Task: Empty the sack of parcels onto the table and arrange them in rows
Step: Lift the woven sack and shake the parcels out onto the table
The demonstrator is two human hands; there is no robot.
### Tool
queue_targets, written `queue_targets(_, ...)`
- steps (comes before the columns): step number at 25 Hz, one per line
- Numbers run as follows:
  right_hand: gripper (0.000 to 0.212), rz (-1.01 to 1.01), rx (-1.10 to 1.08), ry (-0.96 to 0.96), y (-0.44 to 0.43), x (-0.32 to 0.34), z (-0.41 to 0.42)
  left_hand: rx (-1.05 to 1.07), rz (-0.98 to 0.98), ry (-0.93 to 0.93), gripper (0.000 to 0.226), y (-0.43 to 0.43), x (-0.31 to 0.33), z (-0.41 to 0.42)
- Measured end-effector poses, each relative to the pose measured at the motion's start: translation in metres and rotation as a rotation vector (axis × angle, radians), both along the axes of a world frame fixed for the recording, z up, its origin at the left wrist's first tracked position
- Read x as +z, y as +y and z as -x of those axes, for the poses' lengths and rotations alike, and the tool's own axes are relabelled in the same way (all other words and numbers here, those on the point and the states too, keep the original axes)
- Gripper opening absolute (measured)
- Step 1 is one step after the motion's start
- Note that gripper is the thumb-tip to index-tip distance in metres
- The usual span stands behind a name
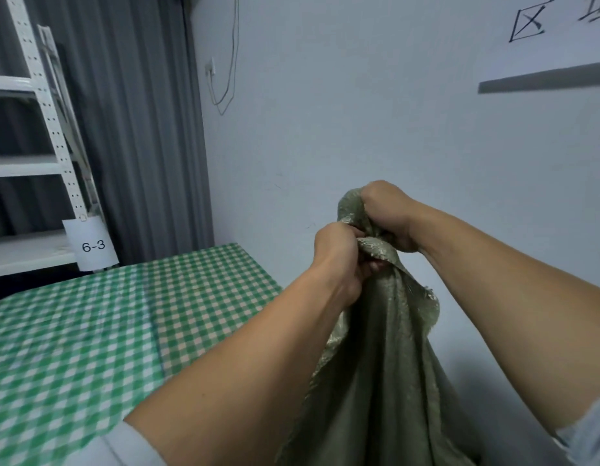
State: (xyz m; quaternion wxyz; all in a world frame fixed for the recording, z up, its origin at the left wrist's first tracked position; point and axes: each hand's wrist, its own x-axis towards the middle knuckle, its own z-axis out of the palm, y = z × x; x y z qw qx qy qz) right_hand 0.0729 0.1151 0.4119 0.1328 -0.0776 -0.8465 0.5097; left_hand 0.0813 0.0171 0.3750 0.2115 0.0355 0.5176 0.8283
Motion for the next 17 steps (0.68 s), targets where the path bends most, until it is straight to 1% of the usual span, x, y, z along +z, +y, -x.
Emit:
queue_targets(1,0.036,0.035,0.020,0.019,-0.001,0.004,-0.002,0.023,-0.038,-0.002,0.029,0.001,0.003,0.000)
queue_targets(4,0.012,0.153,0.094,0.110,0.009,0.016,-0.010,0.127,-0.105,-0.001,0.036,0.001,0.013,0.002)
queue_targets(5,0.010,0.174,0.139,0.099,0.018,0.018,-0.014,0.157,-0.111,-0.002,0.037,0.002,0.016,0.003)
queue_targets(6,0.024,0.171,0.189,0.042,0.031,0.021,-0.019,0.182,-0.116,-0.006,0.036,0.004,0.021,0.003)
queue_targets(7,0.035,0.125,0.249,-0.068,0.043,0.020,-0.025,0.205,-0.132,-0.011,0.035,0.005,0.025,0.003)
queue_targets(9,0.052,-0.014,0.402,-0.376,0.064,0.007,-0.039,0.229,-0.182,-0.017,0.034,0.008,0.033,0.003)
queue_targets(10,0.057,-0.080,0.468,-0.510,0.070,-0.003,-0.046,0.234,-0.199,-0.019,0.034,0.010,0.036,0.003)
queue_targets(11,0.058,-0.142,0.490,-0.601,0.074,-0.014,-0.050,0.238,-0.212,-0.021,0.033,0.012,0.038,0.004)
queue_targets(14,0.062,-0.280,0.404,-0.702,0.078,-0.042,-0.053,0.255,-0.227,-0.033,0.031,0.012,0.043,0.004)
queue_targets(16,0.061,-0.355,0.333,-0.726,0.074,-0.059,-0.049,0.262,-0.226,-0.033,0.030,0.009,0.043,0.004)
queue_targets(17,0.058,-0.399,0.285,-0.708,0.073,-0.069,-0.046,0.261,-0.229,-0.032,0.030,0.007,0.042,0.004)
